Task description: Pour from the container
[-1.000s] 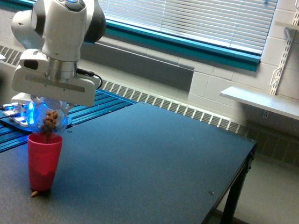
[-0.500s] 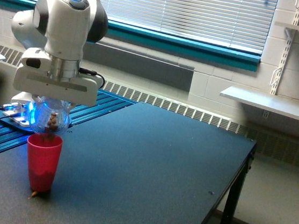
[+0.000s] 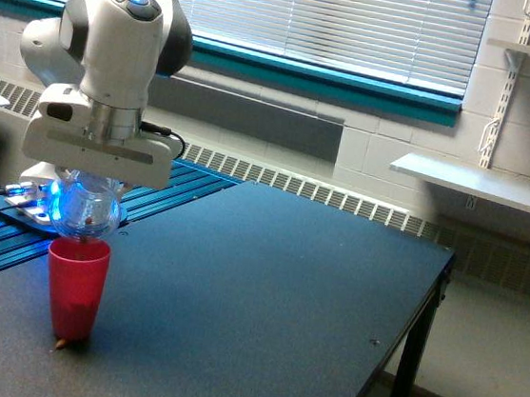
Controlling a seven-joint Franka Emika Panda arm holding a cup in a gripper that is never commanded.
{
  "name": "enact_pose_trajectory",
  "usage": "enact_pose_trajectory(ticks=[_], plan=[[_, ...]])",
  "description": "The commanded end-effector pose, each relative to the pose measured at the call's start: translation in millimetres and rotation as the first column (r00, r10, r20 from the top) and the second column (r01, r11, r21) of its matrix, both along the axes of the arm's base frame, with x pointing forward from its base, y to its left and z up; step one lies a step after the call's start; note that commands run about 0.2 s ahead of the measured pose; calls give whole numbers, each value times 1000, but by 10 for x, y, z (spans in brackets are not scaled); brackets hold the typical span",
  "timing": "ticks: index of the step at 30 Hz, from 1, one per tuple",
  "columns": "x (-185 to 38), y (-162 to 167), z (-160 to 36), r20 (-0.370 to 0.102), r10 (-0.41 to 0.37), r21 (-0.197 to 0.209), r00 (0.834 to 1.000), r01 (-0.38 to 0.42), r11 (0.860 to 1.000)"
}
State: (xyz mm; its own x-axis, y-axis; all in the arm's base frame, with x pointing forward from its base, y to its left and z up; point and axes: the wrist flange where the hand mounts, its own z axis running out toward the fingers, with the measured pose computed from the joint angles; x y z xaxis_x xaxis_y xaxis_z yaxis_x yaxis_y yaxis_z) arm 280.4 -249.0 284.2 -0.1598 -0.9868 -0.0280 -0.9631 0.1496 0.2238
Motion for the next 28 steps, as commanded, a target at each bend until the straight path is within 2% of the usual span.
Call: enact_pose_trajectory(ticks=[1, 11, 20, 24, 26, 28], plan=[[29, 18, 13, -19, 6, -10, 1000, -6, 1000], [94, 28, 72, 17, 25, -28, 1000, -24, 999], [100, -18, 164, 61, 23, -68, 998, -19, 997], [88, -11, 205, 69, 31, -82, 997, -26, 996], [65, -4, 206, 62, 47, -109, 997, -40, 993], [39, 6, 197, 61, 51, -119, 997, -44, 992]])
